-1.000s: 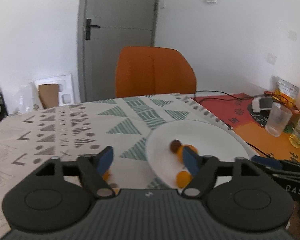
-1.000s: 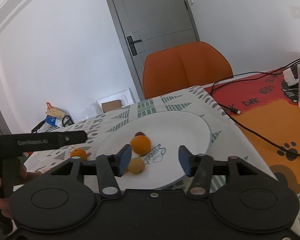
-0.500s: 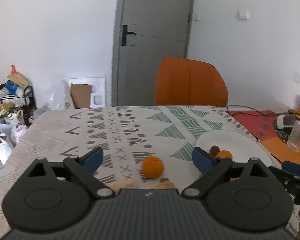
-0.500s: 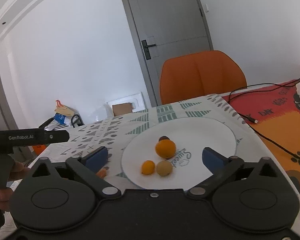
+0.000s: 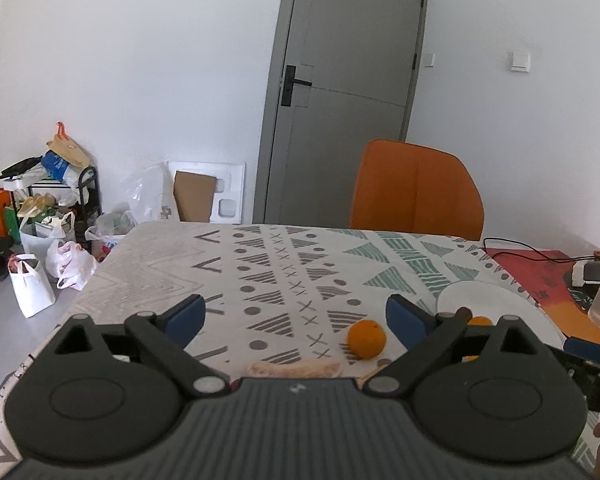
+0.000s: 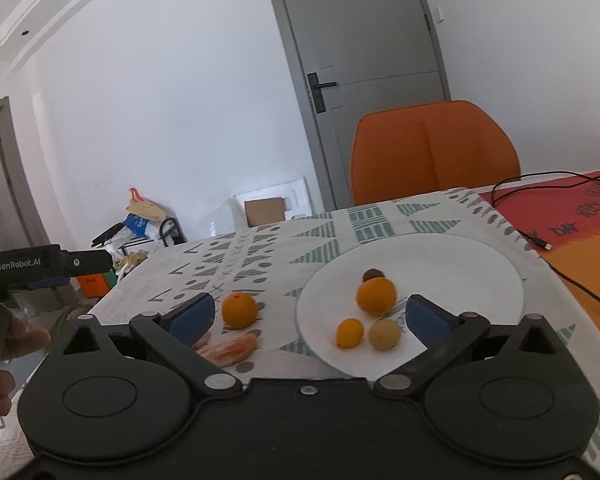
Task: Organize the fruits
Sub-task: 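Move both open tools back to the remaining fruit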
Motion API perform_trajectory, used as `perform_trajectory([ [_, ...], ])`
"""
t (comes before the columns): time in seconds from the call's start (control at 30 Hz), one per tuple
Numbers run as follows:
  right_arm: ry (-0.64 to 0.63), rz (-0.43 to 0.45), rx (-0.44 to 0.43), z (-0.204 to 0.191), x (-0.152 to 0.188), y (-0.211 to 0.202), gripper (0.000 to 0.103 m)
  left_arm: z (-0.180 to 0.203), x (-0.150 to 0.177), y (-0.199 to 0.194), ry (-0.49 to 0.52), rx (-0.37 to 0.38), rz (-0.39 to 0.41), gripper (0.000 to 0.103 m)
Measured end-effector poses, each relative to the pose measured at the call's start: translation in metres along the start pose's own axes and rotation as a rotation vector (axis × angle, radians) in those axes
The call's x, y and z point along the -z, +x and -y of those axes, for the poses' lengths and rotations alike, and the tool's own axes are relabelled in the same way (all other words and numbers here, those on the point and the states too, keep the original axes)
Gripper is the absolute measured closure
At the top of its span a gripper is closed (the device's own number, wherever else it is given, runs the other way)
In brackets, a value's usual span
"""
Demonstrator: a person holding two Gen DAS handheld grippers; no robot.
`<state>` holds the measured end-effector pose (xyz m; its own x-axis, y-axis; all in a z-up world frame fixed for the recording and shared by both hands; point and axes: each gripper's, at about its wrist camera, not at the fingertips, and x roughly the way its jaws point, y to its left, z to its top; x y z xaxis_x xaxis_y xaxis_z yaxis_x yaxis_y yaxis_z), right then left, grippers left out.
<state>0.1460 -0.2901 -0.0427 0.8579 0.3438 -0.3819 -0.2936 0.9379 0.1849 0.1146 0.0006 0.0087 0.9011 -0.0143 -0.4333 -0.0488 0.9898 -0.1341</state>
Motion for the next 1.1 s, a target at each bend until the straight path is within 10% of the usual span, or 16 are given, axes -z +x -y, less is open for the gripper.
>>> perform_trajectory([
  [0.5, -0.058, -0.064, -0.056, -0.033, 0.005, 0.023, 0.000, -0.045, 0.017, 0.010, -0.097, -0.012, -0.022, 0.011],
  [1.1, -0.115, -0.158, -0.108, -0.061, 0.012, 0.060, 0.014, -0.078, 0.041, 0.037, -0.181, 0.005, -0.119, 0.058],
])
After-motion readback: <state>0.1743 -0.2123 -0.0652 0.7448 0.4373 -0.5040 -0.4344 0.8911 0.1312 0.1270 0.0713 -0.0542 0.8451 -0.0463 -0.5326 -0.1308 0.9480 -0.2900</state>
